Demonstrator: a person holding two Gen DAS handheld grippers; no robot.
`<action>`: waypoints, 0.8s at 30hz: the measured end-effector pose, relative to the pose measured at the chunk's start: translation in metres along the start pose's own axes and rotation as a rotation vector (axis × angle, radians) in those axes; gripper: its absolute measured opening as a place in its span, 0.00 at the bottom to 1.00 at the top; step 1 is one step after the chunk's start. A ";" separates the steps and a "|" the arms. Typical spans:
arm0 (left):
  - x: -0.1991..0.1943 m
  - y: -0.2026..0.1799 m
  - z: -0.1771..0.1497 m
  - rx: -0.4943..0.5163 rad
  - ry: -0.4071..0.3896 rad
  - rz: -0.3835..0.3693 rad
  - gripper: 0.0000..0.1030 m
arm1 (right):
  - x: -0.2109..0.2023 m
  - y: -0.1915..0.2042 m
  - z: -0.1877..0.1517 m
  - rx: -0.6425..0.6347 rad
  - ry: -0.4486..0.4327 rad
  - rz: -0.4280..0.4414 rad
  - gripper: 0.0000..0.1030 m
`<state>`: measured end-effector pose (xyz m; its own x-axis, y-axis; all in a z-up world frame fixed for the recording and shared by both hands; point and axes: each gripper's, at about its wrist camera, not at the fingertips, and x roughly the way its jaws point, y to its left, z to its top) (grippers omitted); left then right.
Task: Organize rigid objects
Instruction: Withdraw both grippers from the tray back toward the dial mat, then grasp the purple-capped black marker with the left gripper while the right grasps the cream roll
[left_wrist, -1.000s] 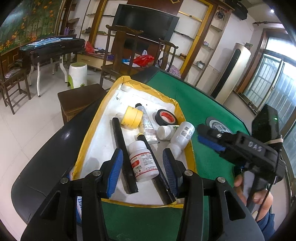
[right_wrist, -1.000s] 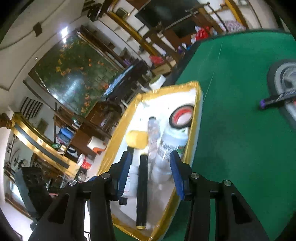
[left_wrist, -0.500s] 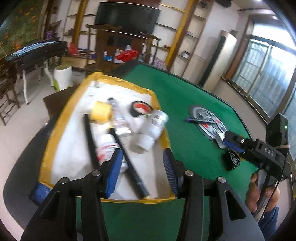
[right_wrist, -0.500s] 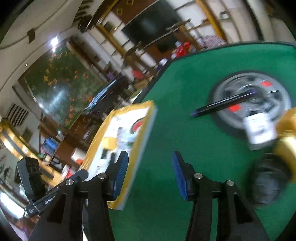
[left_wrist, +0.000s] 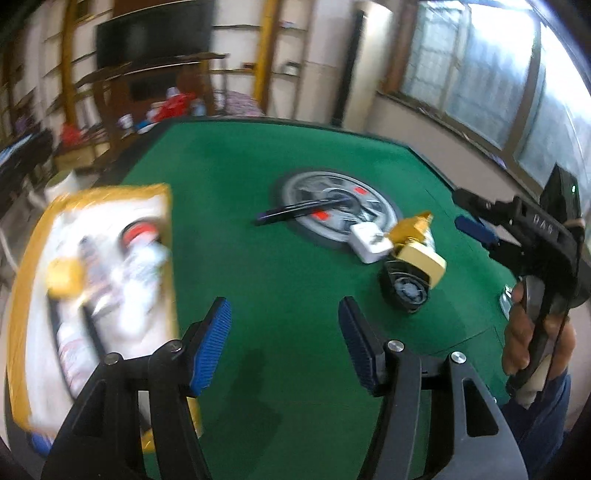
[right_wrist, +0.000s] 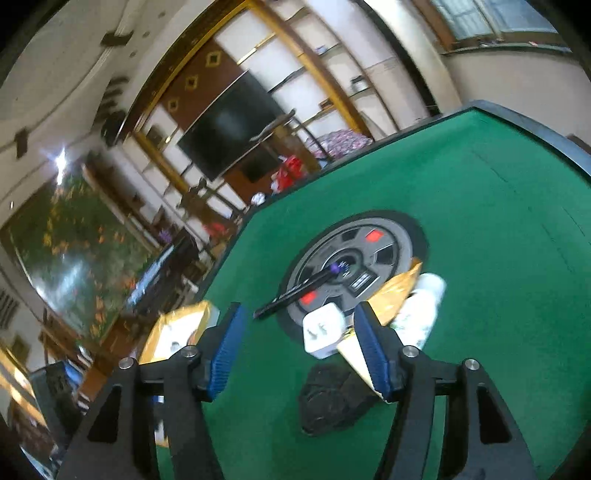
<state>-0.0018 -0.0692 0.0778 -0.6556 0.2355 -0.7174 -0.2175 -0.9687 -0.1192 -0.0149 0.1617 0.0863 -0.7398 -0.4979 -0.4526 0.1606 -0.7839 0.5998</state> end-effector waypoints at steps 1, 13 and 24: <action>0.006 -0.010 0.010 0.042 0.009 0.003 0.57 | -0.001 -0.002 0.001 0.011 -0.005 -0.002 0.54; 0.110 -0.028 0.093 0.190 0.131 0.010 0.57 | 0.008 -0.020 -0.001 0.108 0.051 0.038 0.54; 0.162 -0.029 0.099 0.242 0.151 0.056 0.57 | 0.012 -0.026 -0.003 0.127 0.073 0.047 0.54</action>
<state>-0.1729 0.0050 0.0331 -0.5604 0.1505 -0.8145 -0.3625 -0.9287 0.0778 -0.0256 0.1750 0.0634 -0.6829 -0.5620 -0.4666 0.1065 -0.7085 0.6976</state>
